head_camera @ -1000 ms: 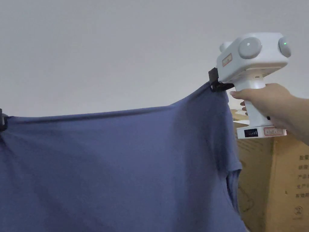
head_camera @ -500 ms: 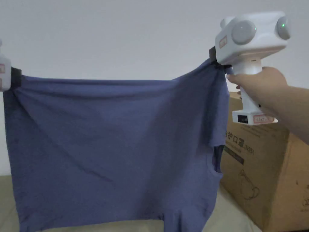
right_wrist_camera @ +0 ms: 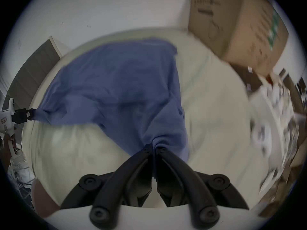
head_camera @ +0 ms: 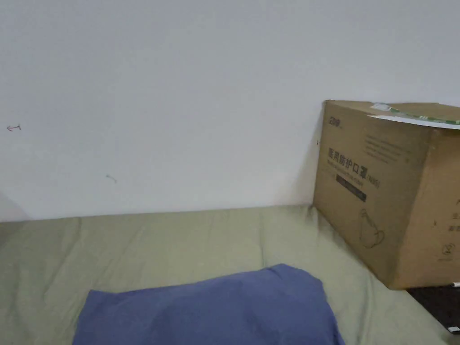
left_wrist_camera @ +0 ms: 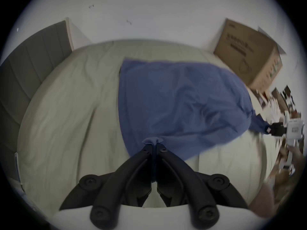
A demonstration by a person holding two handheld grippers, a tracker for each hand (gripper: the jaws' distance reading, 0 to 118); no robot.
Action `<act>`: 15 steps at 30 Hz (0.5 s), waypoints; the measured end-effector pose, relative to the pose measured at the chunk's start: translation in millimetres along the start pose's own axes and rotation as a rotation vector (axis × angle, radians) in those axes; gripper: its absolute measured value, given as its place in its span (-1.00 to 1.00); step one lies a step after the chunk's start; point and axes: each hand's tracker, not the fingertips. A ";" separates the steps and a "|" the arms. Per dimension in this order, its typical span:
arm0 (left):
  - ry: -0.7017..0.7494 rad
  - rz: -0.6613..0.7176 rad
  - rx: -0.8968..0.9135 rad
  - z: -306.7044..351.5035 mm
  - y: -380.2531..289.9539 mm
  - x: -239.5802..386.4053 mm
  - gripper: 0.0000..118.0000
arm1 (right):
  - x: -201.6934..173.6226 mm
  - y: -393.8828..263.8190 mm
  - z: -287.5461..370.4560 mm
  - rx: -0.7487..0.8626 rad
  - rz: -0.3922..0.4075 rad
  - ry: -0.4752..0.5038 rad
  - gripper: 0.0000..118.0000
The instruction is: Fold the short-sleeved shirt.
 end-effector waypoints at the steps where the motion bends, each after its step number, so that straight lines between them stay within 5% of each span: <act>1: -0.007 -0.048 0.004 14.9 -23.3 5.4 -0.96 | 8.2 -26.6 8.1 -0.005 0.000 0.005 -0.96; 9: -0.069 -0.093 0.001 108.1 -129.9 0.2 -0.96 | 53.6 -146.4 108.4 0.039 0.010 0.085 -0.96; 15: -0.087 -0.165 -0.021 128.6 -177.0 -2.3 -0.95 | 51.5 -177.2 116.1 -0.056 0.070 0.138 -0.96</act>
